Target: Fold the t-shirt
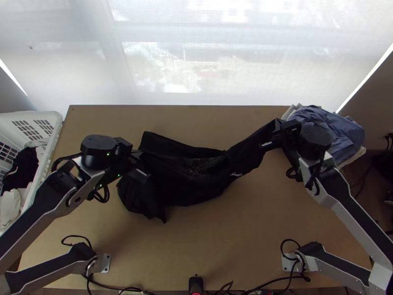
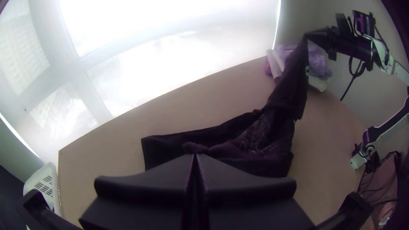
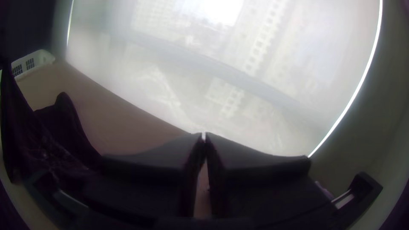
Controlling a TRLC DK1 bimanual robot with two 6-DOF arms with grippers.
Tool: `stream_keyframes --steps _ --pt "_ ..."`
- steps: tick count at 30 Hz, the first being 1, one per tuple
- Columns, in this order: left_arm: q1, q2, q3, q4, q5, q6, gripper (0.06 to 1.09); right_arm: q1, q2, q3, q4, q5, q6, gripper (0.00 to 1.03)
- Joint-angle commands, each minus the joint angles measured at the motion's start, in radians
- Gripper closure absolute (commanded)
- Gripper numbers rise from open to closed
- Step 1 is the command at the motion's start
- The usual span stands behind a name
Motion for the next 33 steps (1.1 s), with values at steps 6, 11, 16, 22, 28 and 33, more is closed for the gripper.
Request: stream_keyframes --steps 6,11,16,22,28,33 --pt "0.096 0.184 -0.048 0.209 0.004 0.019 1.05 0.11 0.197 -0.114 0.092 -0.015 0.009 0.05" --pt "0.111 0.222 -0.054 0.242 0.004 -0.006 1.05 0.275 0.225 -0.061 0.031 -0.045 0.057 0.05" --pt "0.165 0.258 -0.028 0.29 0.004 -0.02 1.05 0.472 0.317 0.076 -0.083 -0.081 0.078 0.05" --pt "0.197 0.308 0.026 0.301 0.004 -0.026 1.05 0.679 0.472 0.209 -0.118 -0.141 0.074 0.05" --pt "0.213 0.327 0.031 0.315 0.005 -0.04 1.05 0.774 0.616 0.301 -0.118 -0.176 0.081 0.05" --pt "0.213 0.333 0.031 0.318 0.007 -0.061 1.05 0.812 0.705 0.357 -0.117 -0.183 0.112 0.05"
